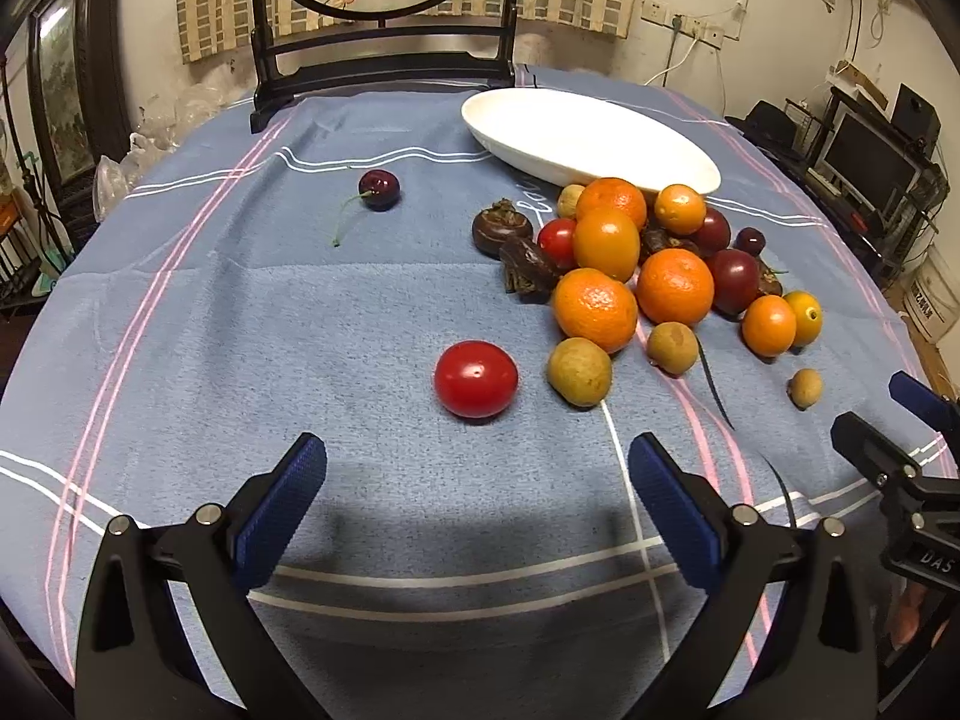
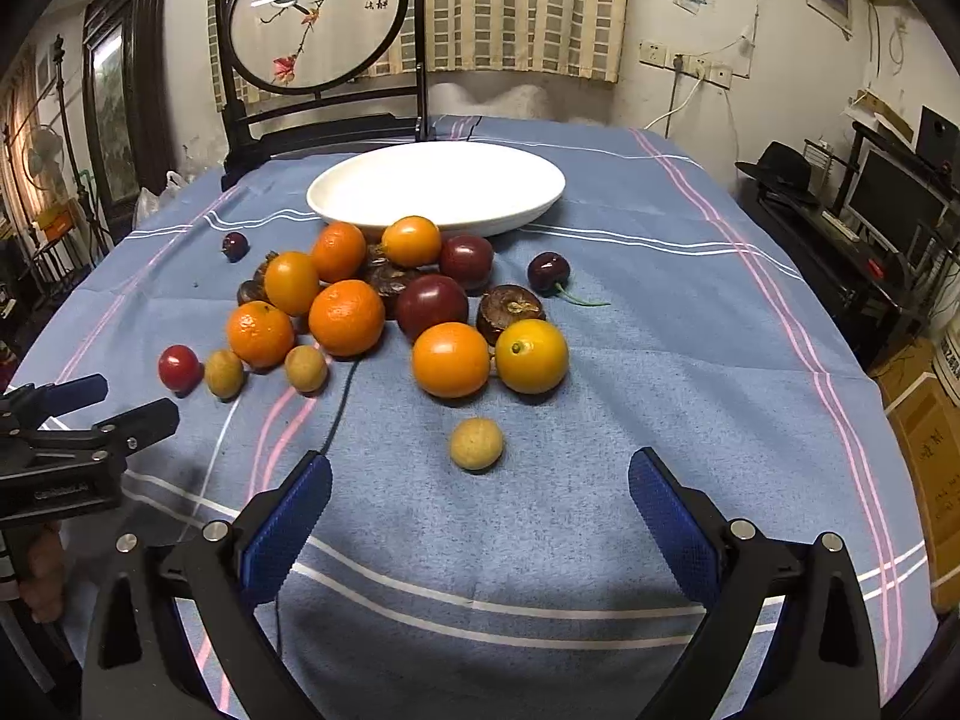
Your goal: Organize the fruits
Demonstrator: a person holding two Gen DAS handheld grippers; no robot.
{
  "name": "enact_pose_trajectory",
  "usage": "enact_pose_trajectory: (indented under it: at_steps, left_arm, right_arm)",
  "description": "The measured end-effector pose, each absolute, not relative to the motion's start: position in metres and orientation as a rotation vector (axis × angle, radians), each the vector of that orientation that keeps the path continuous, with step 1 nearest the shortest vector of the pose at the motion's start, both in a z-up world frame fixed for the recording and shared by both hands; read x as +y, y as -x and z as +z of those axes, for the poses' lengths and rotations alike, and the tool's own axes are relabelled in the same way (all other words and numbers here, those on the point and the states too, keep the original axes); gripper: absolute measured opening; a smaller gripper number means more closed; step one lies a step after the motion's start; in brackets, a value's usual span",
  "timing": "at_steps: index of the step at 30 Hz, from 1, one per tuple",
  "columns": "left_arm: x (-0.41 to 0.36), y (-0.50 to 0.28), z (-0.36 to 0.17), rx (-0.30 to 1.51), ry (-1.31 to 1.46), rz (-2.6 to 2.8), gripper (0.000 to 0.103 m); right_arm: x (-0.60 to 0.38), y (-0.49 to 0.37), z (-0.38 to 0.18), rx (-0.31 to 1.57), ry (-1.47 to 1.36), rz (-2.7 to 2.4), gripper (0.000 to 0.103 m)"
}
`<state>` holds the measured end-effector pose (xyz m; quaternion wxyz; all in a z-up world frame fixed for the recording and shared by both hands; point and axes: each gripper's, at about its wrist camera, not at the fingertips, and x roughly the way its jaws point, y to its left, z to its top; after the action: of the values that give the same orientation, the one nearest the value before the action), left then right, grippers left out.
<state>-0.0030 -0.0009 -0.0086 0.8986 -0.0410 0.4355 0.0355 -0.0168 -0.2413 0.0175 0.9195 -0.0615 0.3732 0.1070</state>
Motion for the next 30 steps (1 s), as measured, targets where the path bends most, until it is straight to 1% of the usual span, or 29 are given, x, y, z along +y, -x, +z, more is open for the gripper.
enact_pose_trajectory:
  at_steps: [30]
  left_arm:
    - [-0.0051,0.0029,-0.0131,0.907,0.079,0.068,0.099]
  right_arm:
    - [-0.2413,0.0192,0.0121,0.782,0.092,0.263,0.099]
